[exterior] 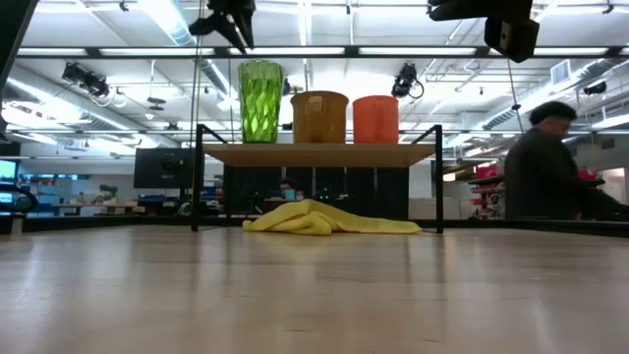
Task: Stack small to large cups/mugs on shelf
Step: Return to Home Position
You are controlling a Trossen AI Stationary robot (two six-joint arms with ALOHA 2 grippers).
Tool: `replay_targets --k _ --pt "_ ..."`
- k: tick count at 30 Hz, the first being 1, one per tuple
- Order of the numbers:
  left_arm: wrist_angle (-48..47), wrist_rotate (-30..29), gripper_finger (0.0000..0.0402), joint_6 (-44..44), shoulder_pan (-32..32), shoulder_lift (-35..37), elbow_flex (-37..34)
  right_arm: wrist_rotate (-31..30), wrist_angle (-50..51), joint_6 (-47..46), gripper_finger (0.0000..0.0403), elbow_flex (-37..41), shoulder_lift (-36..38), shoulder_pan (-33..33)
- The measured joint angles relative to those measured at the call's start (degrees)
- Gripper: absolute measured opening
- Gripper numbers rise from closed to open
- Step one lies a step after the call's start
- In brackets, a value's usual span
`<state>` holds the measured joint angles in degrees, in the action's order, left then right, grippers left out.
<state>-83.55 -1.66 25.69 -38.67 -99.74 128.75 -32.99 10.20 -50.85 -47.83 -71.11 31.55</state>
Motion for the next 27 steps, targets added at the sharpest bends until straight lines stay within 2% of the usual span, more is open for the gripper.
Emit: replay_targets --k 5,12,20,27 --pt "-3.1 0.0 0.0100 0.0 0.0 0.1 6.3 0.0 0.0 0.0 0.0061 0.0 0.0 0.0" --pt "-6.6 -0.3 0.0089 -2.4 1.3 6.3 4.5 0.6 0.0 -1.0 0.0061 0.0 0.1 0.1" --pt "-5.9 -0.9 0.0075 -1.7 9.3 13.9 4.5 4.9 0.1 -1.5 0.0061 -1.8 4.2 0.5" --pt "-4.5 -1.0 0.0077 6.7 16.5 17.6 4.5 9.5 0.0 0.3 0.0061 -7.1 11.3 3.8"
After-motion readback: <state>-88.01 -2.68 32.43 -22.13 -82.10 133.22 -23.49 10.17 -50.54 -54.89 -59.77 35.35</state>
